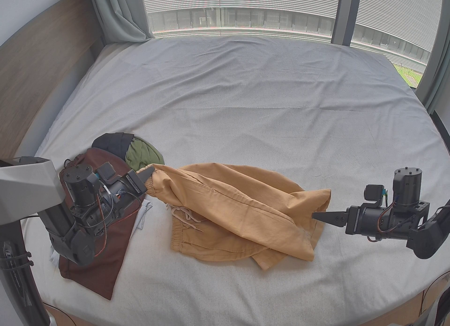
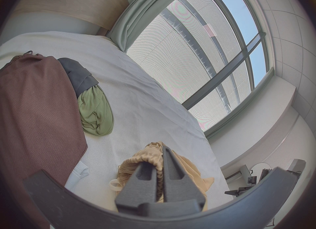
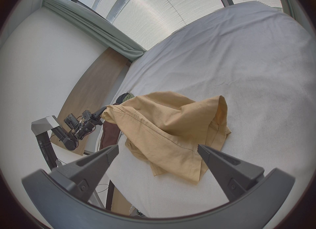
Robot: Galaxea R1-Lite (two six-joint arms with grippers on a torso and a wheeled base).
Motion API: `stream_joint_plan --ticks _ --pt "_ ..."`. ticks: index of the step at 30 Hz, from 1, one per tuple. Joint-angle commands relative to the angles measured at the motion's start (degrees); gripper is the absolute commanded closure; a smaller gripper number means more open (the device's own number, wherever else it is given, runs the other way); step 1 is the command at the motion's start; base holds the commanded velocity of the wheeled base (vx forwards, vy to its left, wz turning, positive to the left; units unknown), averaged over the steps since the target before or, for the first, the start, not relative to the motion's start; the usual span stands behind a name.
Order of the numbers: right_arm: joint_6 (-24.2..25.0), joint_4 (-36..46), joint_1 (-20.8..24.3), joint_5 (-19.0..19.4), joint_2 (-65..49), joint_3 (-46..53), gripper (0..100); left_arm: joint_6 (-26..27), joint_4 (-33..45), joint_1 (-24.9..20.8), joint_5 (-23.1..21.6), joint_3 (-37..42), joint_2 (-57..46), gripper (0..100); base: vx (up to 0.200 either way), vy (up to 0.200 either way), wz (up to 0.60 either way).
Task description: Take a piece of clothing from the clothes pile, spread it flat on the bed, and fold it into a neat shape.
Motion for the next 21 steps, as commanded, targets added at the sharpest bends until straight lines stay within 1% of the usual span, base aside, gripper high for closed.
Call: stream_joint_plan --ticks 1,3,16,21 --pt "1.2 -2.5 -0.1 0.0 6.2 0.2 0 0.0 0.0 -0.3 0.0 0.1 0.6 100 0.0 0.0 0.0" --pt "2.1 -4.1 0.0 0.0 8.1 0.2 0 0.0 -0.1 -0.3 0.0 0.1 0.7 100 0.0 0.0 0.0" --pt "2.7 -12.8 -0.2 -0.1 18.8 0.7 0 0.0 -0.1 0.0 0.0 -0.2 0.2 100 0.0 0.0 0.0" --pt "5.2 -14.0 0.2 0.0 19.3 1.0 0 0.0 -0.1 0.1 0.0 -0.2 0.0 100 0.0 0.0 0.0"
